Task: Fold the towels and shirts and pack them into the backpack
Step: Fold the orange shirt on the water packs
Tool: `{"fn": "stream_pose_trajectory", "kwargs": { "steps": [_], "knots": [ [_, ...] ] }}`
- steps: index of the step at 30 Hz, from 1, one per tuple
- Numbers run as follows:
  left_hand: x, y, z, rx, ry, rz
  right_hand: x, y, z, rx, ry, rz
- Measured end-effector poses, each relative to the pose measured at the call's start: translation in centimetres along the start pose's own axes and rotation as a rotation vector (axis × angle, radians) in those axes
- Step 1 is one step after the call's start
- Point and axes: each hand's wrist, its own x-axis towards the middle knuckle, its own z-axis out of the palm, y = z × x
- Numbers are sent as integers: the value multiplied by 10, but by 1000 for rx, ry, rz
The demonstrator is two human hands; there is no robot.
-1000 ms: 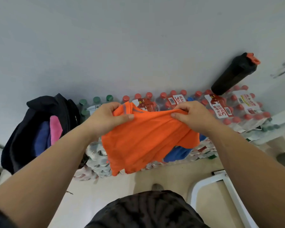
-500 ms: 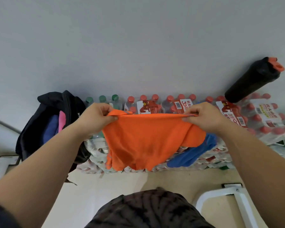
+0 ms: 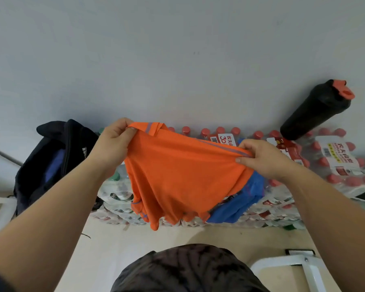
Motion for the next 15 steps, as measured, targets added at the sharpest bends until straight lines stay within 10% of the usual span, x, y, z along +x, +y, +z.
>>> {"fn": "stream_pose_trajectory", "kwargs": {
  "steps": [6,15],
  "knots": [
    [-10,39,36,83,-202,101,8,-14,1,-146,-99,-49],
    [-12,56,51,94,-313,164,1,-43,18,262,-146,-69]
  ]
}}
